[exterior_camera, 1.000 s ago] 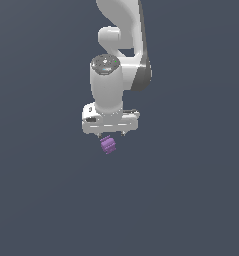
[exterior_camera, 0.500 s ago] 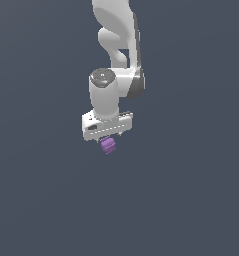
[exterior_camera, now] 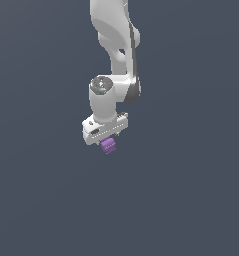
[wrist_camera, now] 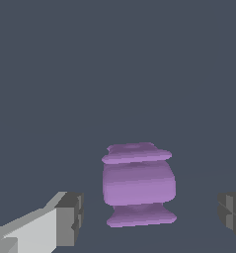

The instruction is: Pick up the object and move it to a goal position.

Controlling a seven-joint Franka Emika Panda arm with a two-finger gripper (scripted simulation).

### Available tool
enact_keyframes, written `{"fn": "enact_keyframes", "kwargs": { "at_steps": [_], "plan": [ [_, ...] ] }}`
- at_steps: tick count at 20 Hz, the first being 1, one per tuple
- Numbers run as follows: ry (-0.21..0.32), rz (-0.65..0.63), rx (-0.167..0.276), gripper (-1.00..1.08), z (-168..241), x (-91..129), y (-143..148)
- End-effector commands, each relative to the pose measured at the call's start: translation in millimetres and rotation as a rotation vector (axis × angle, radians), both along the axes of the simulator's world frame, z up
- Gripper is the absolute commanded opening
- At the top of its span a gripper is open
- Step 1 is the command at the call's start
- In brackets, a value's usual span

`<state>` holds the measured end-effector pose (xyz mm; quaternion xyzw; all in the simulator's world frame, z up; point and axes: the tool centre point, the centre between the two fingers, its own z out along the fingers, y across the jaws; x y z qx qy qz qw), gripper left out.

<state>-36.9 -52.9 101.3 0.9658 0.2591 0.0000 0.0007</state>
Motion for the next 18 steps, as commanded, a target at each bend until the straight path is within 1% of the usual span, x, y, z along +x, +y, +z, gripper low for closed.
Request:
{"fn": "enact_keyframes", "kwargs": {
  "at_steps": [1,6,12,18],
  "plan": [
    [0.000,0.034,0.000,1.00,-5,-3,-1],
    [0.000,0.071,0.001,1.00,-11,-6,-2],
    [0.001,0.072,0.001,1.00,-13,-6,-3],
    [0.001,0.074,0.001,1.00,-33,-7,-3]
  ]
}}
